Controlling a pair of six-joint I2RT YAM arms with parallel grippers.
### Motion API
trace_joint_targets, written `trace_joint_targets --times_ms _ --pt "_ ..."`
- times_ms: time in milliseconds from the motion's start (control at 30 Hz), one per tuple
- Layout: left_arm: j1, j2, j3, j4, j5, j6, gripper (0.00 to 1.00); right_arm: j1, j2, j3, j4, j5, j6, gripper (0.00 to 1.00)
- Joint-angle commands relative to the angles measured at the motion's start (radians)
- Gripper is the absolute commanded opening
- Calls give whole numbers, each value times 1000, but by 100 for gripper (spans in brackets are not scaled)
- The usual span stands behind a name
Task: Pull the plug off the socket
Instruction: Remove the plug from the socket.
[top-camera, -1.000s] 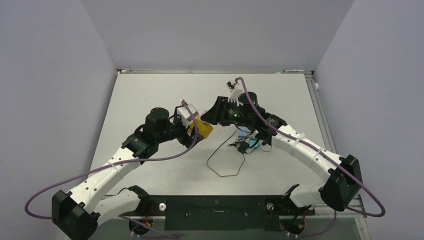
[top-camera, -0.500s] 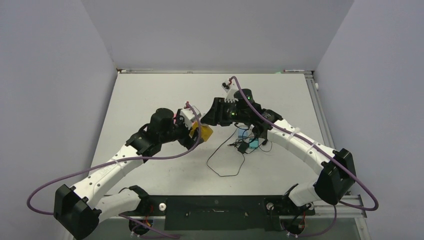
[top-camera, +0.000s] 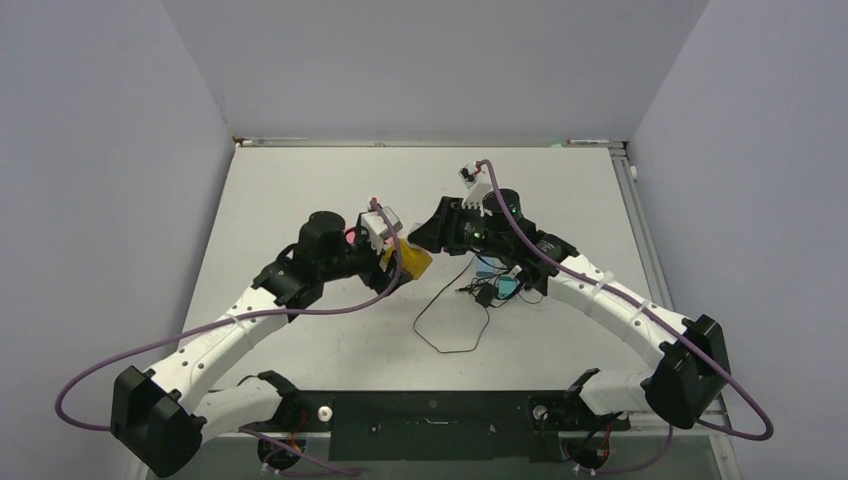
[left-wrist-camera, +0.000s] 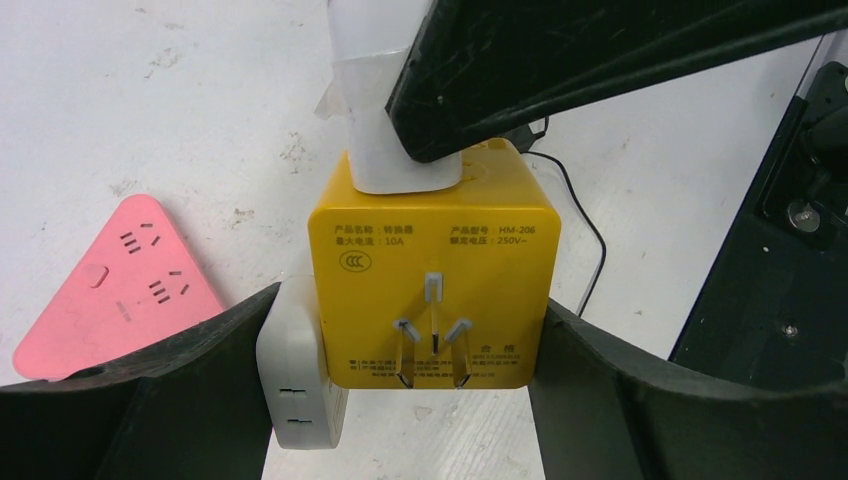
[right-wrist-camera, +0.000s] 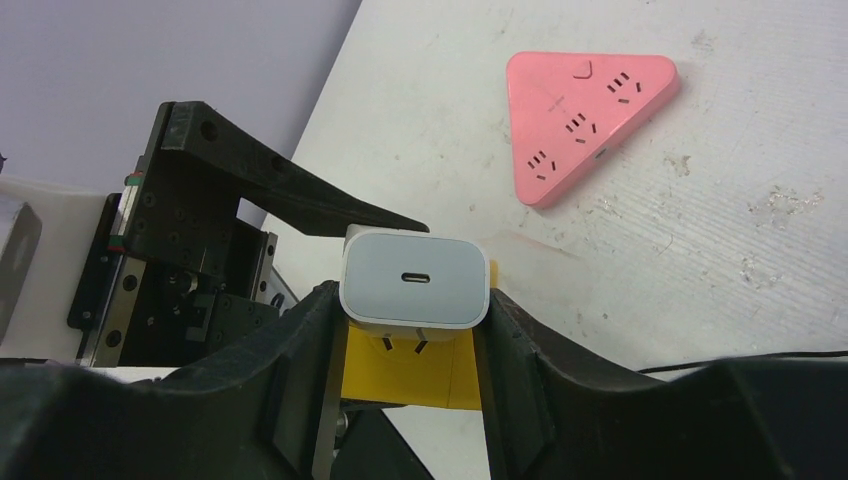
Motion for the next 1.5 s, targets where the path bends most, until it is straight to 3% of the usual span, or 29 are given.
trace_joint_targets --times_ms 0,400,1133,1467 --pt "49 5 54 2 29 -39 0 -28 -54 -24 70 139 -52 5" --pt "74 10 45 25 78 -54 0 -19 -70 -23 43 183 -42 5" --pt "-107 4 41 -55 -66 75 0 -157 82 88 -114 -126 -109 5" --pt "-118 14 43 -58 -81 71 0 -179 68 61 -77 -133 -102 5"
